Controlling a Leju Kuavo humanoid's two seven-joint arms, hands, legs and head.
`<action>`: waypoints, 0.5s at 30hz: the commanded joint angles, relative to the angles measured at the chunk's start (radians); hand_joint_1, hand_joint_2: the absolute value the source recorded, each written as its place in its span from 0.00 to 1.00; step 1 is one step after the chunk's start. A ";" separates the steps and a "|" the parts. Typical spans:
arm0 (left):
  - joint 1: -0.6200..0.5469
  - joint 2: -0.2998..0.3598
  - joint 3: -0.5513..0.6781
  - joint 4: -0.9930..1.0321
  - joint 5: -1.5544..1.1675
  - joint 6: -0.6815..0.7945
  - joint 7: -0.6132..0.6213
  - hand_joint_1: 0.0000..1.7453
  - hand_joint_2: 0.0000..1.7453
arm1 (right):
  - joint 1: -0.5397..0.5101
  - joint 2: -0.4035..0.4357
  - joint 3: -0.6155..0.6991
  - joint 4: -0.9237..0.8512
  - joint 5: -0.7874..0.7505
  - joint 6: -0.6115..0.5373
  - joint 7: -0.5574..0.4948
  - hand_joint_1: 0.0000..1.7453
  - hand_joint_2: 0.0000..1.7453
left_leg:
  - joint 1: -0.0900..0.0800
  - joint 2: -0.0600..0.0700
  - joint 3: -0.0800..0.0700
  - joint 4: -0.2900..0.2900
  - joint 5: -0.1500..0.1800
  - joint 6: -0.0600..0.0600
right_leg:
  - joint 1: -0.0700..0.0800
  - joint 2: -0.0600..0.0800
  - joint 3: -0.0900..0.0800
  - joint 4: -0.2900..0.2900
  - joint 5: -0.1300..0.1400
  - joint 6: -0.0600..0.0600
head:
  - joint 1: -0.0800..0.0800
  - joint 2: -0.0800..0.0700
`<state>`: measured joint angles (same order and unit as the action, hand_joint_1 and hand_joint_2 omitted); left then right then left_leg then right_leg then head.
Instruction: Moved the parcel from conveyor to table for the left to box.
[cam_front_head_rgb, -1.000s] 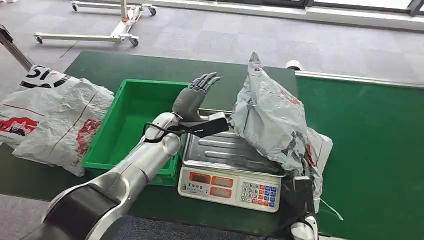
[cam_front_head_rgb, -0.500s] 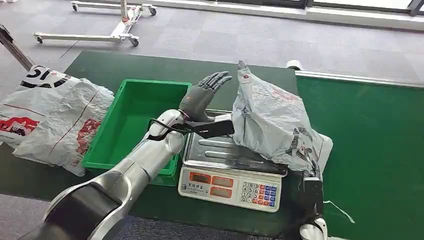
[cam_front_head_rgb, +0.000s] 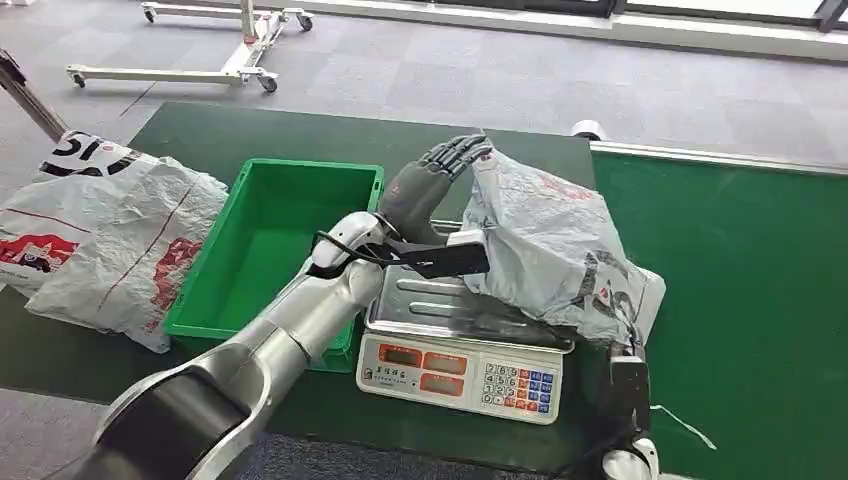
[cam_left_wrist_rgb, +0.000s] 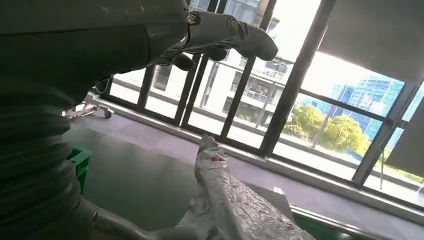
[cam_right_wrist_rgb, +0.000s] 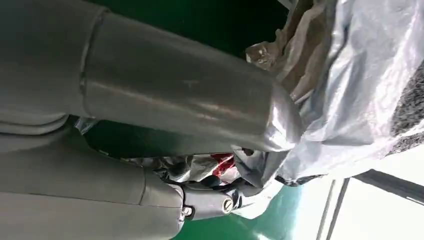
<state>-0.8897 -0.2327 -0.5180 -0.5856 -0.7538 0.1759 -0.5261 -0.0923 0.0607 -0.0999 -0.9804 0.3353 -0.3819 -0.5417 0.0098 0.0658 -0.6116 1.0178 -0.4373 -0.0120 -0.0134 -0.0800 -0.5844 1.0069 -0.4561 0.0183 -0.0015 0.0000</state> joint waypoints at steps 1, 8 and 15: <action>-0.027 0.011 -0.074 0.027 0.002 -0.011 0.004 0.00 1.00 | 0.006 0.015 -0.038 0.019 -0.004 0.005 0.006 0.00 0.00 | 0.000 -0.006 0.001 -0.002 0.001 0.001 | -0.001 0.006 0.001 -0.002 0.000 -0.001 | 0.000 0.000; -0.025 0.013 -0.082 0.018 0.011 -0.014 -0.005 0.00 1.00 | 0.006 0.017 -0.042 0.019 -0.004 0.011 0.006 0.00 0.00 | 0.001 -0.005 0.001 -0.001 0.000 0.000 | 0.000 0.004 0.001 -0.001 0.000 -0.001 | 0.000 0.000; 0.014 0.005 -0.221 -0.159 0.097 -0.126 -0.029 0.00 1.00 | 0.011 0.027 -0.044 -0.013 0.009 0.036 -0.011 0.00 0.00 | 0.000 -0.007 0.001 -0.002 0.000 0.001 | -0.001 0.005 0.001 -0.002 0.000 -0.001 | 0.000 0.000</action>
<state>-0.8842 -0.2346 -0.5555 -0.6280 -0.7156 0.1283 -0.5443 -0.0884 0.0626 -0.1057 -0.9849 0.3387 -0.3651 -0.5493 0.0098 0.0656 -0.6117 1.0179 -0.4374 -0.0119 -0.0138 -0.0801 -0.5845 1.0069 -0.4561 0.0184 -0.0015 0.0000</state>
